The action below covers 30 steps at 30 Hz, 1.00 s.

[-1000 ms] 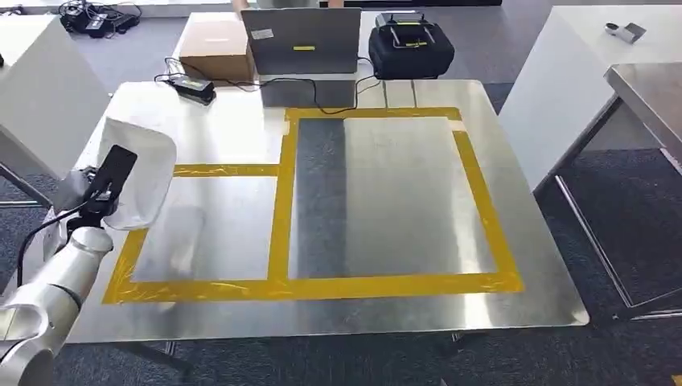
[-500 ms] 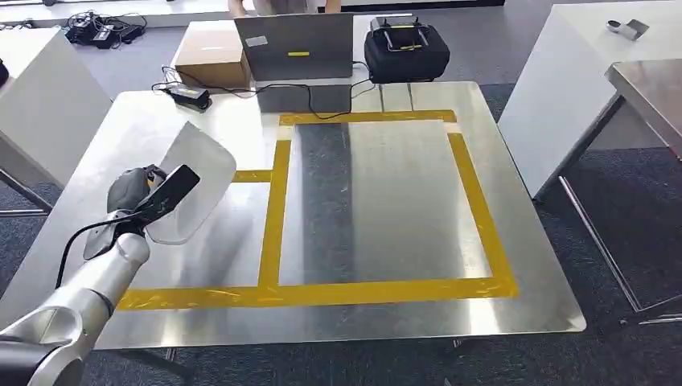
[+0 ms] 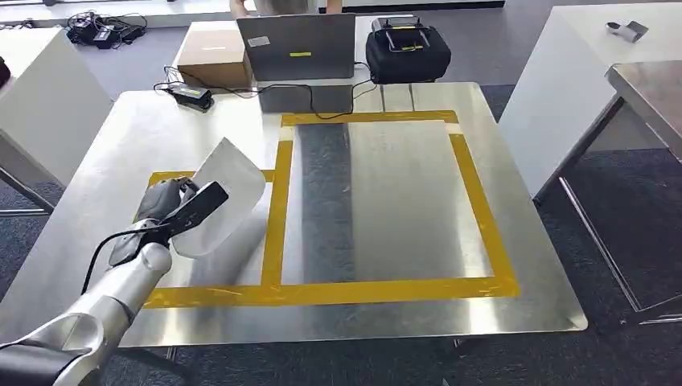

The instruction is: Take the parts from the cabinet and place them on the table.

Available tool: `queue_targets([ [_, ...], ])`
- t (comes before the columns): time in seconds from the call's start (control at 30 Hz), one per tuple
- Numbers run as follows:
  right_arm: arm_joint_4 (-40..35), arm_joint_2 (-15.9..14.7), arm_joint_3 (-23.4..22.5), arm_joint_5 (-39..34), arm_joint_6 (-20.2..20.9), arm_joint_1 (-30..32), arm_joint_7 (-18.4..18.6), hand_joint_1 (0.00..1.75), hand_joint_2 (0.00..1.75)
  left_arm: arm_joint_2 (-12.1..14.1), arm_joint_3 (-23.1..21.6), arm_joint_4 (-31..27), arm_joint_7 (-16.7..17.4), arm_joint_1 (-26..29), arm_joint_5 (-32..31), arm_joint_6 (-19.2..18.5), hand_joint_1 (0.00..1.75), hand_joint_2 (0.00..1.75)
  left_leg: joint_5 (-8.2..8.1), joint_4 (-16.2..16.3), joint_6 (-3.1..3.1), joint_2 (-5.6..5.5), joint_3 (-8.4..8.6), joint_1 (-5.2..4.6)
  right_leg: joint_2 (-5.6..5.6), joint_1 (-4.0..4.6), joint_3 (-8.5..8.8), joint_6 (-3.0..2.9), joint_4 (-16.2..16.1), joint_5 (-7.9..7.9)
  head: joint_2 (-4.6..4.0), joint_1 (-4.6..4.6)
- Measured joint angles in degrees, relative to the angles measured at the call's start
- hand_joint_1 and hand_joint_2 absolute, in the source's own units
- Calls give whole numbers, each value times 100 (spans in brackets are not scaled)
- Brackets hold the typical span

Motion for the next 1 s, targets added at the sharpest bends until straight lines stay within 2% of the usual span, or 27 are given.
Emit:
queue_targets([
  [0.03, 0, 0, 0, 0, -2, 2, -15, 0, 0, -4, -9, 0, 31, 2, -27, 0, 175, 175, 0, 0, 0, 0, 0, 0, 0, -1, 1, 0, -1, 0, 0, 0],
  [0.07, 0, 0, 0, 0, 0, 2, -20, 0, 0, -11, -13, 0, 62, 4, -33, 0, 0, 175, 0, 1, 0, 0, 0, -1, 0, -1, 1, 1, -1, 0, 0, 0],
  [0.23, 0, 13, 0, 6, -4, 1, -33, 0, 0, -31, -57, 0, 323, 12, -112, 64, 0, 175, -1, 1, 1, -1, 0, -1, -1, -2, 2, 1, -2, 1, 0, 0],
  [0.27, 0, 18, 0, 13, -4, 1, -33, 0, 0, -31, -57, 0, 359, 12, -103, 13, 0, 0, -1, 1, 1, -1, 0, -1, -1, -2, 2, 1, -2, 1, 0, 0],
  [0.43, 0, 37, 0, 15, -13, 1, -33, 0, 0, -31, -61, 0, 573, -9, -105, -162, 0, 0, 0, 1, 1, -1, 0, -1, -1, -1, 2, 1, -2, 1, 0, 0],
  [0.73, 0, 74, -7, 15, -63, 1, -33, 0, 0, -31, -22, -26, 477, -193, 291, -63, 0, 0, 0, 1, 1, -1, 0, -1, -1, -1, 3, 1, -1, 1, 0, 0],
  [0.9, 0, 92, -7, 15, -87, 3, -31, 0, 0, -31, 98, -113, 201, -339, 502, 104, 0, 0, 0, 1, 1, -1, 0, -1, -1, -1, 3, 1, -2, 1, 0, 0],
  [1.0, 0, 94, -9, 15, -90, 2, -33, 0, 0, -31, 223, -236, -276, -476, 780, 199, 0, 0, 0, 2, 1, -3, 1, -1, -2, -1, 3, 2, -2, 2, 0, 0],
])
